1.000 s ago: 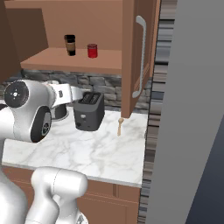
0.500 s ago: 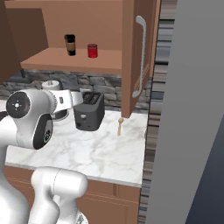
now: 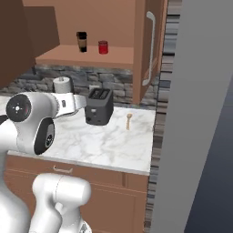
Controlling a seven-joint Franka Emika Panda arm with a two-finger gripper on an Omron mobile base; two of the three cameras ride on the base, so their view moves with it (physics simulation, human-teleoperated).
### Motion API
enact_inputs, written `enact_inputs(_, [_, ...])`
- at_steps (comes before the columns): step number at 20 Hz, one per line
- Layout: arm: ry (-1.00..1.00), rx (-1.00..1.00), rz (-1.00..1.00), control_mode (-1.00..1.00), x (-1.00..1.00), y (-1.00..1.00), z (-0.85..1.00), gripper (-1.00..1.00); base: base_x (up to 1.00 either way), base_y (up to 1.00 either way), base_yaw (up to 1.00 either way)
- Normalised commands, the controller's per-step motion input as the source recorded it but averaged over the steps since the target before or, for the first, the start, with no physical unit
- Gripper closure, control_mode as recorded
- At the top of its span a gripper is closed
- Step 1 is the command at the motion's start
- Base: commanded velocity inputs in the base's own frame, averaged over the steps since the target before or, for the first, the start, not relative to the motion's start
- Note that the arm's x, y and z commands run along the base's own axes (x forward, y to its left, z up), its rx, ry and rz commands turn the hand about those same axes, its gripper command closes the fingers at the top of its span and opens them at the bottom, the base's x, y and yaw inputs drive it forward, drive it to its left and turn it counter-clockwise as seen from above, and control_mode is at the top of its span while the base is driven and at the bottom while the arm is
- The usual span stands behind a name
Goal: Pick the jam and jam from the counter and place them in the cabinets closest to them.
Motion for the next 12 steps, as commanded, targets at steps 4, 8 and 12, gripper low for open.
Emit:
enact_inputs(4, [0.0,0.0,0.0,1.0,0.0,0.0,0.0,-1.0,-0.51,0.0,0.01])
enact_inputs(8, [0.0,0.0,0.0,1.0,0.0,0.0,0.0,-1.0,-0.54,0.0,0.01])
enact_inputs(12, [0.0,0.0,0.0,1.0,0.0,0.0,0.0,-1.0,-0.51,0.04,0.0])
